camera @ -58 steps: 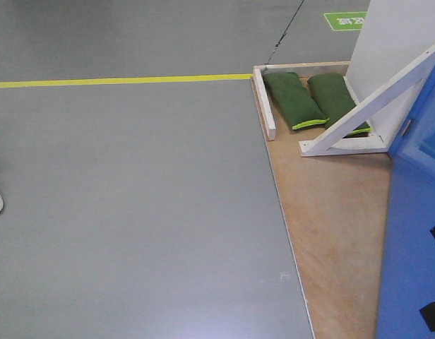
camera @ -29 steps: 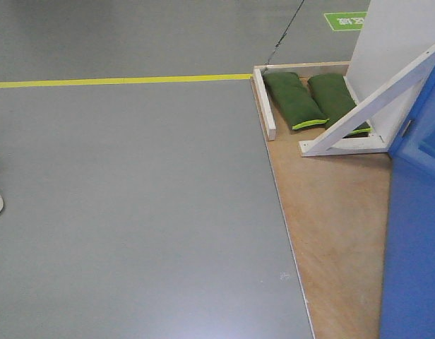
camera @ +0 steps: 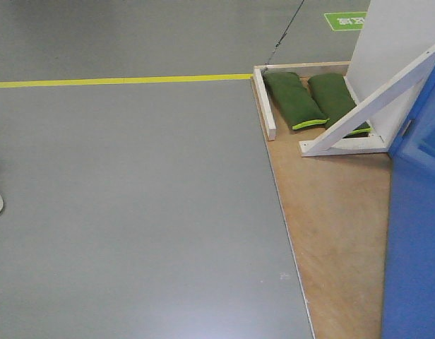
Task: Move to blue door and open it
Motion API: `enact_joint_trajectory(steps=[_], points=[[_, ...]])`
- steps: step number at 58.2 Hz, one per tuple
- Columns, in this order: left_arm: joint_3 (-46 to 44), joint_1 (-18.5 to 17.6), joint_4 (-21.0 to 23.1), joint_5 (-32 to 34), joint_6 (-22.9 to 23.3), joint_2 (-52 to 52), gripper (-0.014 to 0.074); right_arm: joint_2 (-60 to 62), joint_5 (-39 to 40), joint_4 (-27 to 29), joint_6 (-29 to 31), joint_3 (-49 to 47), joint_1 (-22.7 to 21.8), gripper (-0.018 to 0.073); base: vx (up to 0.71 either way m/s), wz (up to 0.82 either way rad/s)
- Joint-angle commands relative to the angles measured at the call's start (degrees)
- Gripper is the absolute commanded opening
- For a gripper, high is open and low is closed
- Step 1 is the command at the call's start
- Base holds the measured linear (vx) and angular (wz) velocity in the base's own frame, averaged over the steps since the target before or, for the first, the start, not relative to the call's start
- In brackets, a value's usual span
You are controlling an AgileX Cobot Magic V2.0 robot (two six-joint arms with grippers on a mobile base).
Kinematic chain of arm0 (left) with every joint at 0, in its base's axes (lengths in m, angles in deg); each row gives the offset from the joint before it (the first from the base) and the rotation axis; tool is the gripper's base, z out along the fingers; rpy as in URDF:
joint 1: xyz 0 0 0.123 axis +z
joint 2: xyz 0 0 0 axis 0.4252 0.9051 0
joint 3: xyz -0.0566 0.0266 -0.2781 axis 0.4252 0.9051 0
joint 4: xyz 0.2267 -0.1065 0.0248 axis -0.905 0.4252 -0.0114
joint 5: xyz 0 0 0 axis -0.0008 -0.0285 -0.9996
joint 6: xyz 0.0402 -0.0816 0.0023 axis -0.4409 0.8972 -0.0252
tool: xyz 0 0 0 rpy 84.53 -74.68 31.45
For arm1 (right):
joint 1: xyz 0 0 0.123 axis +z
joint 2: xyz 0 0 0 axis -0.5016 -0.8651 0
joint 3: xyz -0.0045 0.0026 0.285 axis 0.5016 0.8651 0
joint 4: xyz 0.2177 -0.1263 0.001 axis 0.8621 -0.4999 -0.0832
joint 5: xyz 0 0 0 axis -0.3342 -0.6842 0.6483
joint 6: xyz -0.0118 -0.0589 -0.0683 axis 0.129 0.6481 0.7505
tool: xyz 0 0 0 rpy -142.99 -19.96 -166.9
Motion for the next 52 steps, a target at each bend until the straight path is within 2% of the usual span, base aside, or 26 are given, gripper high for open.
enact_joint_trajectory(steps=[1,10,25,29,33,37,41,44,45,49,50,52], points=[[-1.49,-0.37,0.12,4.89,0.39,-0.68,0.0073,-1.26,3.65,-0.14,0.26,-5.22,-3.15,0.0012,0.0,0.0],[-1.49,-0.37,0.12,4.89,0.39,-0.68,0.0073,-1.24,7.12,-0.18,0.26,-5.77,-4.11,0.0012,0.0,0.0],[-1.49,-0.37,0.12,4.89,0.39,-0.68,0.0073,-2.3,6.62,-0.38,0.26,-5.77,-4.13,0.0012,0.0,0.0],[-1.49,-0.37,0.12,4.89,0.39,-0.68,0.0073,-2.34,11.31,-0.38,0.26,-5.77,-4.71,0.0012,0.0,0.0],[-1.49,-0.37,0.12,4.89,0.39,-0.68,0.0073,-2.25,19.88,-0.22,0.26,-5.77,-6.98,0.0012,0.0,0.0],[-1.49,-0.37,0.12,4.89,0.39,-0.68,0.0073,-2.41,31.16,0.53,0.26,-5.77,-11.51,0.0012,0.0,0.0],[-1.49,-0.37,0.12,4.89,0.39,-0.68,0.0073,-3.89,36.98,2.38,0.26,-5.77,-17.96,0.0012,0.0,0.0],[-1.49,-0.37,0.12,4.89,0.39,-0.68,0.0073,-5.0,37.04,4.79,0.26,-5.77,-24.04,0.0012,0.0,0.0],[-1.49,-0.37,0.12,4.89,0.39,-0.68,0.0073,-5.23,36.66,5.12,0.26,-5.77,-24.81,0.0012,0.0,0.0],[-1.49,-0.37,0.12,4.89,0.39,-0.68,0.0073,-6.53,33.24,8.82,0.26,-5.77,-33.61,0.0012,0.0,0.0],[-1.49,-0.37,0.12,4.89,0.39,-0.68,0.0073,-6.74,32.41,9.37,0.26,-5.77,-34.43,0.0012,0.0,0.0],[-1.49,-0.37,0.12,4.89,0.39,-0.68,0.0073,-7.23,30.09,11.05,0.26,-5.77,-40.21,0.0012,0.0,0.0]])
